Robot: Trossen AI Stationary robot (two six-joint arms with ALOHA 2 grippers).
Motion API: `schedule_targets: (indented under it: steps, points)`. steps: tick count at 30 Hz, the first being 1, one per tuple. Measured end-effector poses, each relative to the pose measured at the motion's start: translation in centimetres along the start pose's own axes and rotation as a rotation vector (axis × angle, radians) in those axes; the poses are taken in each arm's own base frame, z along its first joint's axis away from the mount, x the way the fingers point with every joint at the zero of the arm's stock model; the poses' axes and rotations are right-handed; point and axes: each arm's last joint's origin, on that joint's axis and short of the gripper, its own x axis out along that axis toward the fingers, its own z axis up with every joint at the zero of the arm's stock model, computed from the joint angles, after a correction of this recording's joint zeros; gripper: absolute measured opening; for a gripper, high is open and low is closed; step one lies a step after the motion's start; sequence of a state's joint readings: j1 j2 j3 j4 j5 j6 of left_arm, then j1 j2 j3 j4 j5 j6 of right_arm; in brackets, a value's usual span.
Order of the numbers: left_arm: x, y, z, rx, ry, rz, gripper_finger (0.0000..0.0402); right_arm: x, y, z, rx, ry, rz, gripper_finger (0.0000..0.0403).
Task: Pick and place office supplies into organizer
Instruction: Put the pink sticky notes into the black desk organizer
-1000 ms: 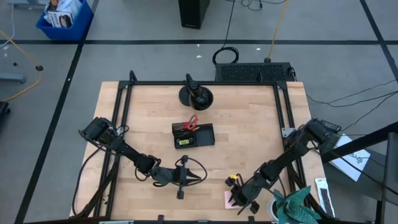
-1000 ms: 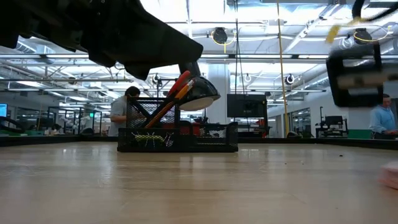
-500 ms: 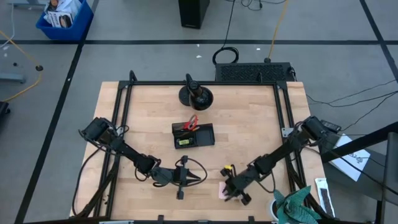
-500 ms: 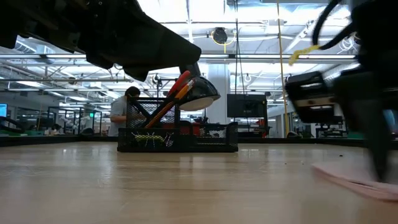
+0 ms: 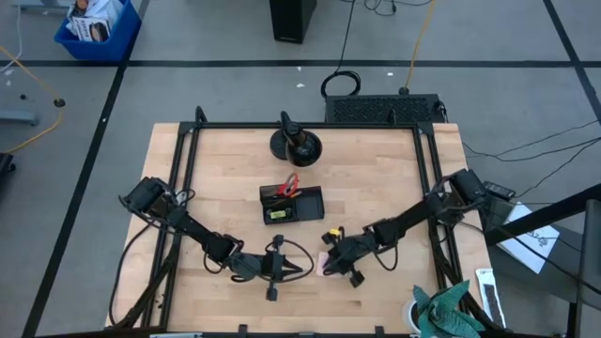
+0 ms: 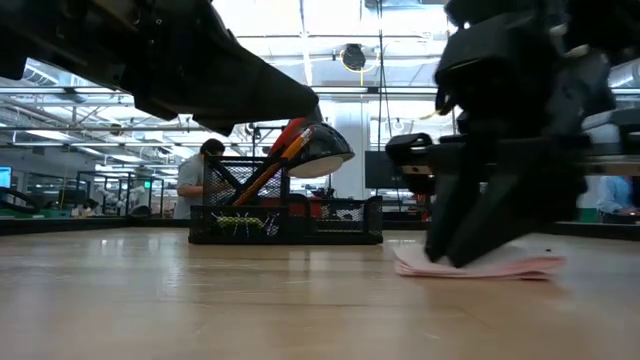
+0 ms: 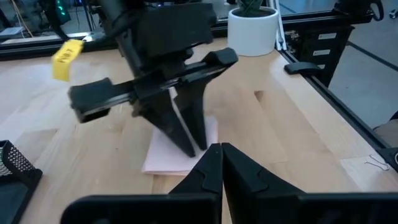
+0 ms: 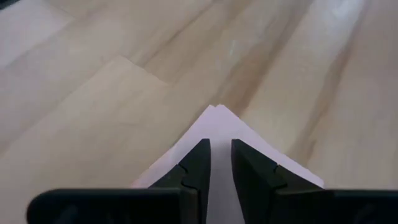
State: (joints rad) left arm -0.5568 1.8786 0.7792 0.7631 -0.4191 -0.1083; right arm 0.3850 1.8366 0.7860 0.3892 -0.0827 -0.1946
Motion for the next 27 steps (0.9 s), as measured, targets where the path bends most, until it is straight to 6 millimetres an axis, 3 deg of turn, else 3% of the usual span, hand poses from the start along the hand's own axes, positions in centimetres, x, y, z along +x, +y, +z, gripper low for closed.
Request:
schedule_targets:
  steps: [5,11,16,20,27]
  points:
    - [0.0,-0.1,0.0,-0.015,0.006,-0.025,0.0004,0.1,0.5,0.6,-0.049,-0.058,-0.003,0.0056]
    - [0.0,-0.1,0.0,-0.025,0.008,-0.044,0.0028,0.0,2.0,2.0,-0.137,-0.167,-0.018,0.0074]
    - [0.0,-0.2,-0.1,-0.055,0.013,-0.053,0.0034,0.2,3.0,3.4,-0.157,-0.140,-0.076,0.0125]
    - [0.2,0.0,-0.3,-0.077,0.021,-0.046,0.0035,0.3,4.3,4.1,-0.188,-0.023,-0.127,0.0171]
    - [3.3,0.0,-0.8,-0.017,0.103,0.014,0.0035,-0.2,7.0,4.8,-0.239,0.110,-0.341,0.0240]
